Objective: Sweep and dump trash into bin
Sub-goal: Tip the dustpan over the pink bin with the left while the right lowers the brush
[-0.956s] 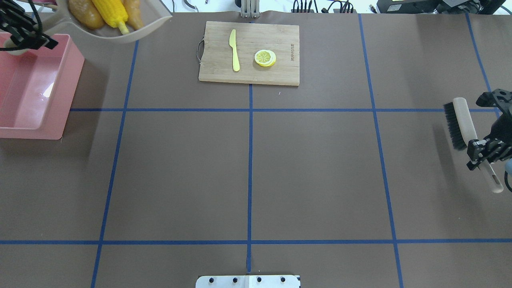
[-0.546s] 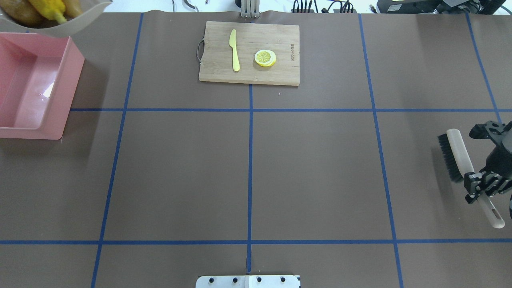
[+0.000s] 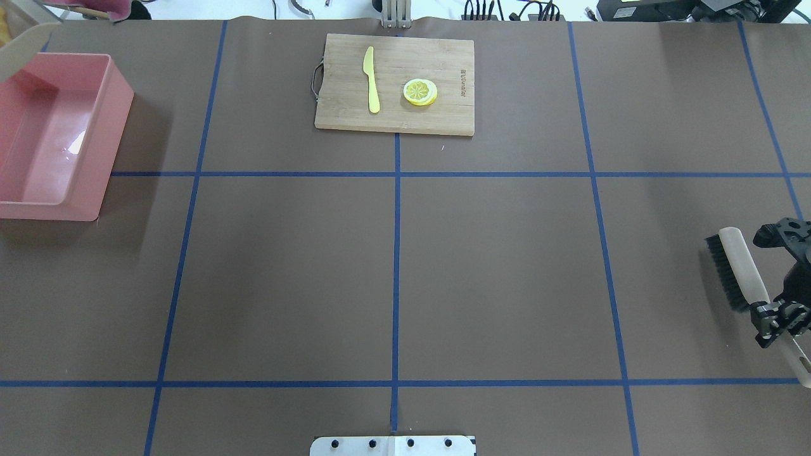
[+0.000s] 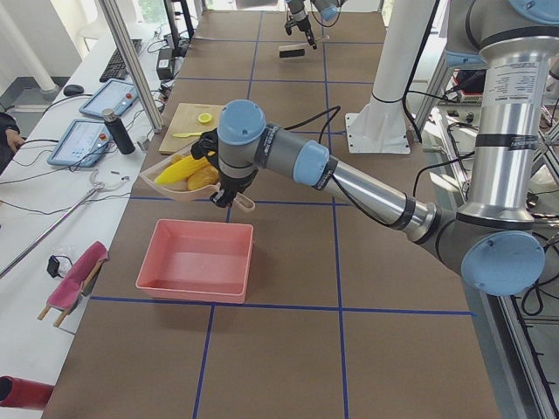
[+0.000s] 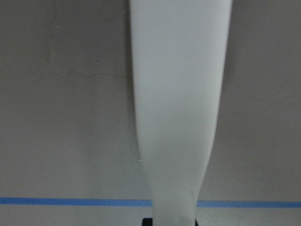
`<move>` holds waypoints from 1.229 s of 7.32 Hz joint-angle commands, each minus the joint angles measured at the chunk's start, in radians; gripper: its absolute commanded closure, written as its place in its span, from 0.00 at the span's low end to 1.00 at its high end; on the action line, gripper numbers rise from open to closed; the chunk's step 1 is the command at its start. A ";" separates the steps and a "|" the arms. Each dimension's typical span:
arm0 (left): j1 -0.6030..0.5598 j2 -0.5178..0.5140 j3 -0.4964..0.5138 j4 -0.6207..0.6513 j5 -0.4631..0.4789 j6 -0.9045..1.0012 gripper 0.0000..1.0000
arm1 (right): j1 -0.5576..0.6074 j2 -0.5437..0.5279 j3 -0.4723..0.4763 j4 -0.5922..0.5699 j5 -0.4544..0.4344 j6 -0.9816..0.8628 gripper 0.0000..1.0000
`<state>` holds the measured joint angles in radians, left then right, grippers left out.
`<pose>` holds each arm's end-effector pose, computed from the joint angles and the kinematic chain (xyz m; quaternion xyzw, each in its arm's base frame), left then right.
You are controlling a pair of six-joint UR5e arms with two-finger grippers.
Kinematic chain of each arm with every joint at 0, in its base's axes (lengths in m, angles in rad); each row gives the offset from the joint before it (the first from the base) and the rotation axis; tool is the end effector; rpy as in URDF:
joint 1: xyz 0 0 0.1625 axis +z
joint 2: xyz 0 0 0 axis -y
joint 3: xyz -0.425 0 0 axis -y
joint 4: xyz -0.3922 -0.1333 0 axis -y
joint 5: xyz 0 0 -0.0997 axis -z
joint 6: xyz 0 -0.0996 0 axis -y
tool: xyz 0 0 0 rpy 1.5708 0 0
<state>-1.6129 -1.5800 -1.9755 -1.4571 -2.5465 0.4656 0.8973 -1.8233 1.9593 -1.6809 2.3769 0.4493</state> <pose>-0.0708 -0.4722 0.4536 0.2443 0.4154 0.2521 0.8392 -0.1914 -0.3384 0.5872 -0.1987 -0.3383 -0.1079 0.9135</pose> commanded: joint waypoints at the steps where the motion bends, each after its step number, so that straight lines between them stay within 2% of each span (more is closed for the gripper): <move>1: -0.050 0.029 0.001 0.184 0.000 0.248 1.00 | -0.001 0.001 -0.005 0.010 -0.031 0.019 1.00; 2: -0.064 0.031 0.003 0.243 0.005 0.315 1.00 | -0.001 0.012 -0.011 0.010 -0.028 0.023 1.00; 3: -0.085 0.031 0.004 0.279 0.062 0.371 1.00 | -0.003 0.018 -0.017 0.010 -0.024 0.028 1.00; 4: -0.103 0.022 0.010 0.343 0.104 0.395 1.00 | -0.001 0.041 -0.034 0.010 -0.022 0.029 0.91; 6: -0.113 0.014 0.072 0.371 0.188 0.418 1.00 | -0.003 0.067 -0.059 0.010 -0.022 0.029 0.86; 9: -0.107 -0.095 0.180 0.403 0.273 0.421 1.00 | -0.003 0.085 -0.072 0.010 -0.022 0.029 0.82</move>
<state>-1.7232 -1.6279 -1.8393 -1.0597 -2.3197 0.8852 0.8944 -1.7464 1.8945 -1.6705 2.3546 0.4786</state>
